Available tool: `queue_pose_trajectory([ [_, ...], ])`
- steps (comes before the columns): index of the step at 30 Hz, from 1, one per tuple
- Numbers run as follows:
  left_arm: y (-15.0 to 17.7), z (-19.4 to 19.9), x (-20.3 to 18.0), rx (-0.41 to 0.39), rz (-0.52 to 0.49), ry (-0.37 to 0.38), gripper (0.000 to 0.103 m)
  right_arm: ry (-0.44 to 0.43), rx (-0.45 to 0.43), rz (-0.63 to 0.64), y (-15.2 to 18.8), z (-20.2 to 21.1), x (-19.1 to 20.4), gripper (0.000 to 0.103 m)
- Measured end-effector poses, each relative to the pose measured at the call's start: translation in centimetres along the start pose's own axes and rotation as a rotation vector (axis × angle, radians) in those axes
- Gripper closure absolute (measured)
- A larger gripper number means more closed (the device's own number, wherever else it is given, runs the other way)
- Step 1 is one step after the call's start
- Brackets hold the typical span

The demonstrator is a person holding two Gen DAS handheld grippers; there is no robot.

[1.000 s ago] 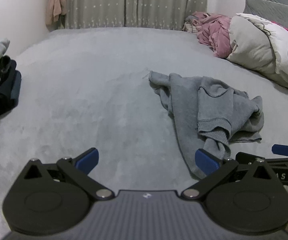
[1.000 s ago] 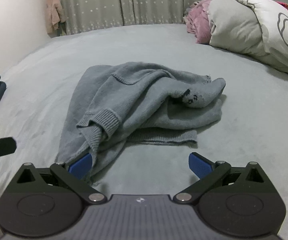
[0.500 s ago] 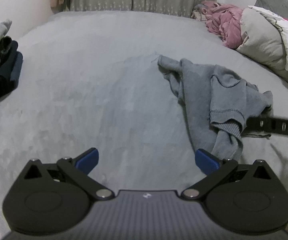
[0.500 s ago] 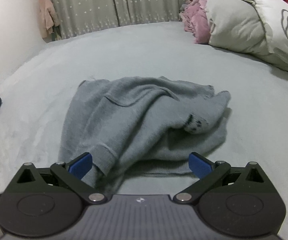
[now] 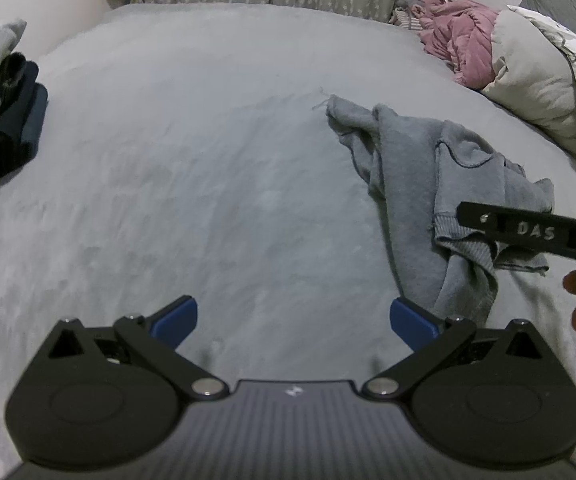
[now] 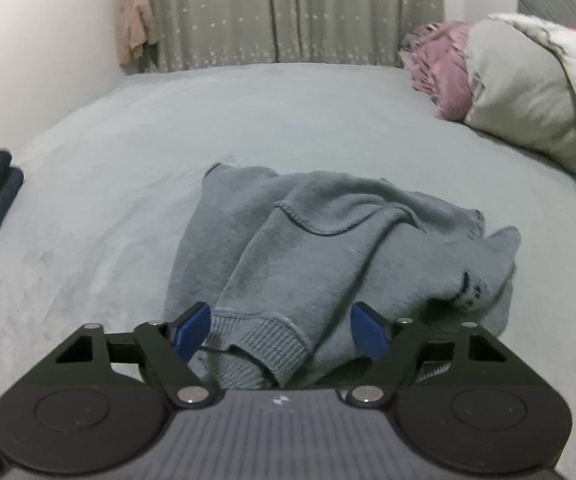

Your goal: Fold clothes

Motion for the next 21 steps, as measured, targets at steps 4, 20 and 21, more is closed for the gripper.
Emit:
queue_pose_trajectory([
  [4,0.0,-0.2,0.0,0.011,0.001,0.005,0.0,0.02,0.041,-0.017,0.4,-1.1,-0.6,0.053],
  [20,1.4,-1.8,-2.6,0.073,-0.067,0.159,0.0,-0.066,0.048,-0.208,3.0,5.7,-6.7,0.092],
  [21,1.6,-1.9,-3.2,0.062,-0.096,0.159,0.001,-0.067,0.048,-0.222,3.2,6.1,-7.2,0.092],
])
Point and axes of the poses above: each gripper's, at about its wrist camera, not at the fingertips, and z roughly against the way its jaws point, x to its left, y to its underside, the point moved 2 cm from there along -z, roughly the way its jaws point, and after that the axes turned 10 degrees about -z, right-handed, at the moved point
